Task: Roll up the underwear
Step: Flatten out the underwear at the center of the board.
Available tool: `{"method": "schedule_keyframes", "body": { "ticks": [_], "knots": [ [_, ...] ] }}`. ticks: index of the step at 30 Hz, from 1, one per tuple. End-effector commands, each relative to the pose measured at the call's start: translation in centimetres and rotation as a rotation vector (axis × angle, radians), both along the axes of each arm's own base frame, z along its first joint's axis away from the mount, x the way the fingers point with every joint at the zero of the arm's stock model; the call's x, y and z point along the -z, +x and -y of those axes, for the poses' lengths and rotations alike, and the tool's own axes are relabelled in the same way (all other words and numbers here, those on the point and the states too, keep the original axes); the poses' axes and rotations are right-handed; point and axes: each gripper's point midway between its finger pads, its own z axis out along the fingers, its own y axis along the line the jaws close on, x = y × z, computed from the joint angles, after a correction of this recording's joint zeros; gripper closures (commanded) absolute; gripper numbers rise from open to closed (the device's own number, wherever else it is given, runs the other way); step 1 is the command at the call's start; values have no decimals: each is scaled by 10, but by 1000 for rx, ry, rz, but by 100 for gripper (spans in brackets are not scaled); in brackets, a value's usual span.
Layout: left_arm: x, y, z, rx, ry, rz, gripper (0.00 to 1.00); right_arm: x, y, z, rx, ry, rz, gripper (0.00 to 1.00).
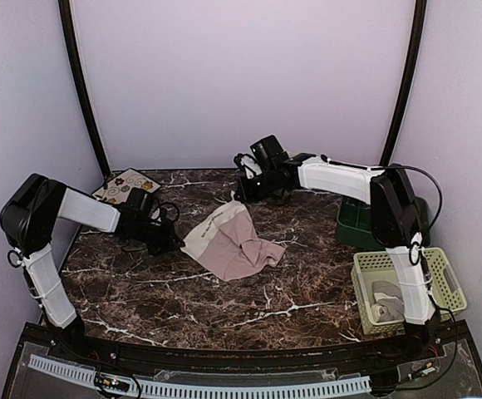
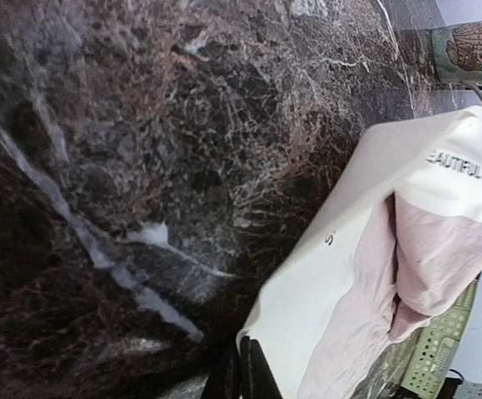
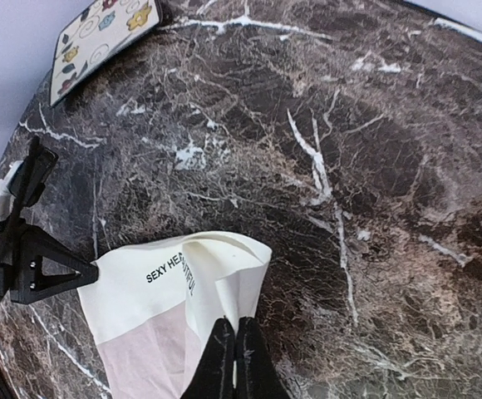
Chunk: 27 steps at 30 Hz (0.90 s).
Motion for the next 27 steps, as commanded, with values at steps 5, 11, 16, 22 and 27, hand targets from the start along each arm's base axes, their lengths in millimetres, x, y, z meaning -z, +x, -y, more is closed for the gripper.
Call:
{"method": "schedule_keyframes", "body": {
  "ticks": [5, 11, 16, 22, 27],
  "knots": [
    [-121, 44, -25, 110, 265, 342, 100, -157, 18, 35, 82, 136, 303, 100],
    [-226, 53, -33, 226, 348, 611, 100, -250, 7, 50, 86, 238, 486, 100],
    [-282, 36, -33, 293, 369, 759, 100, -293, -26, 46, -18, 334, 561, 100],
    [-310, -31, -16, 415, 192, 850, 100, -289, -102, 31, -179, 361, 554, 100],
    [-330, -103, -19, 447, 76, 920, 100, -284, -185, 27, -233, 408, 504, 100]
  ]
}}
